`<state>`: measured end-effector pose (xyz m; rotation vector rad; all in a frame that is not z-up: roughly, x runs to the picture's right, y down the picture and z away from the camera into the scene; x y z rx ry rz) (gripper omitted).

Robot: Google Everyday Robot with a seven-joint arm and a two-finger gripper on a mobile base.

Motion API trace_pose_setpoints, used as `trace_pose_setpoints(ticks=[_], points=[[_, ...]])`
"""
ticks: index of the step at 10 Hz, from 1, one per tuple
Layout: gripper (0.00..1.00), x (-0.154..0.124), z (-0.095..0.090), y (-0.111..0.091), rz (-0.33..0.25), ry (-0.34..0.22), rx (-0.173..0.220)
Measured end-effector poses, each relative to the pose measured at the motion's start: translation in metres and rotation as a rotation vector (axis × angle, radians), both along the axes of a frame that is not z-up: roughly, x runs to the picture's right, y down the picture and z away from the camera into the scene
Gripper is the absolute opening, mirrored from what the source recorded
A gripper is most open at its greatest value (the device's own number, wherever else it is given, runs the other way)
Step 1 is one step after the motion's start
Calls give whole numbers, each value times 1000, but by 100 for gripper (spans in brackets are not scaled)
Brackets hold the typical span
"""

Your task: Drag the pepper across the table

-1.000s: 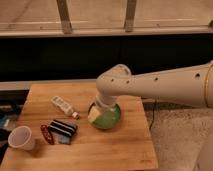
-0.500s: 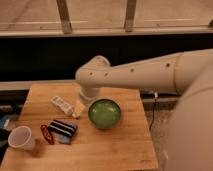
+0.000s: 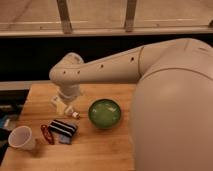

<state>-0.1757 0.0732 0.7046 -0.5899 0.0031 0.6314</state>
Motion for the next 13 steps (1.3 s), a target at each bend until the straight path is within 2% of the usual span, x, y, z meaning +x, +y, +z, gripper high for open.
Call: trace_pose_setpoints(ticks=[3,5,6,9,11,13], points=[[80,5,2,-1,2,9,2],[80,-1,0,7,-21,1,-13],[80,-7,-2,16,-35,-11,-22],[80,-42,-20,64,-65,-50,-57],[80,-71,-29,89,-105,-111,-80],[80,-83,-35,96,-137,-143,-87]])
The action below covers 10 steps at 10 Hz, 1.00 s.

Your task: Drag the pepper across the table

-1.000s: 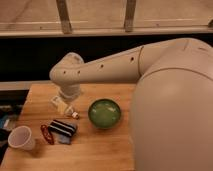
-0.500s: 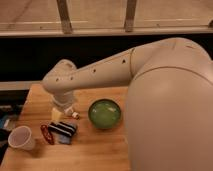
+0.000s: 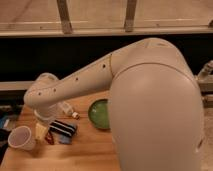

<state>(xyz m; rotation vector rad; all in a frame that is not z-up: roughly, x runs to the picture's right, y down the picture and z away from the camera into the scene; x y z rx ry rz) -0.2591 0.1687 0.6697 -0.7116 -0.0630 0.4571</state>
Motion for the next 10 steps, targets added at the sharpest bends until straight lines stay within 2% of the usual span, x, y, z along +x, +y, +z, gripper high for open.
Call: trace_pose_setpoints(ticks=[3,5,8,10], points=[[80,2,2,-1,1,4,-1],[80,-5,4,5,-16,-12,-18],[80,-47,11,51,-43,-73,-79],[80,-56,15,66,-43,-94,-107]])
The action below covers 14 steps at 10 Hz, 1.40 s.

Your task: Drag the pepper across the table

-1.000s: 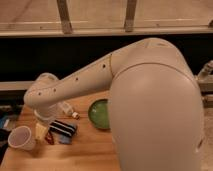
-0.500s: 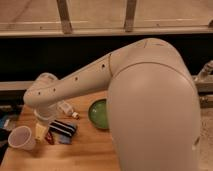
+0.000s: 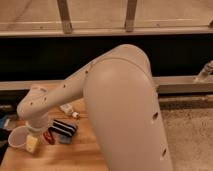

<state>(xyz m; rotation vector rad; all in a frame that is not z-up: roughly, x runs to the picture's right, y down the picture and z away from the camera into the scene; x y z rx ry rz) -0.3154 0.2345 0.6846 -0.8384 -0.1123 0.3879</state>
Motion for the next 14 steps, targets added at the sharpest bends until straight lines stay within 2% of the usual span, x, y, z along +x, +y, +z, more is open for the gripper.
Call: trace_pose_setpoints(ticks=[2,4,8,12,14], points=[[80,-6,5,9,-9,-17,-27],[80,-12,18,21,-18,-23,-62],[80,-14,39,35,-25,-12,-122],[80,-12,52,38,-29,14,-142],[80,-13,56,37,-24,36,-115]])
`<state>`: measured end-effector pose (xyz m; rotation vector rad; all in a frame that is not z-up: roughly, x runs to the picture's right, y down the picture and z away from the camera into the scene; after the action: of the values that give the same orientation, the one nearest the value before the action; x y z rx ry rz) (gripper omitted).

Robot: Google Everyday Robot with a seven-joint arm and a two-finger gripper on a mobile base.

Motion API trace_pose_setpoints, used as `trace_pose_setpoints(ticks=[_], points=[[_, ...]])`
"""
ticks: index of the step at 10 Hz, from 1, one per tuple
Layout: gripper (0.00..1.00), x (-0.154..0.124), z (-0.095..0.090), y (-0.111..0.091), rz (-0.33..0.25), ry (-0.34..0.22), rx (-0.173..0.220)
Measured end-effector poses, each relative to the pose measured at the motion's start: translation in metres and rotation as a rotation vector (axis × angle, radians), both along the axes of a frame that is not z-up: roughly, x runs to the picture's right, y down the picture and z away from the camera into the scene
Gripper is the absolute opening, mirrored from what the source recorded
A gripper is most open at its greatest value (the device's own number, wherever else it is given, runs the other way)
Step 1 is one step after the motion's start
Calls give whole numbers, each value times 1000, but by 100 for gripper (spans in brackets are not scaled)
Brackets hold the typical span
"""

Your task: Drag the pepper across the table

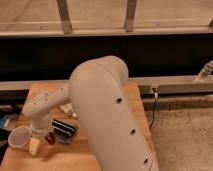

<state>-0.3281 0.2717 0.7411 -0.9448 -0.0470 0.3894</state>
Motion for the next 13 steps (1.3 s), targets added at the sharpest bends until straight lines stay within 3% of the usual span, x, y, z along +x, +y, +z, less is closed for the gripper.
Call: trace_pose_setpoints(ticks=[3,4,8,9,13], points=[[80,-1,4,-5,6,41,110],[80,-1,5,-4,9,45,128],[79,2,19,-6,21,62,140],[75,2,21,-5,27,64,136],[36,4,32,-5,36,70,129]])
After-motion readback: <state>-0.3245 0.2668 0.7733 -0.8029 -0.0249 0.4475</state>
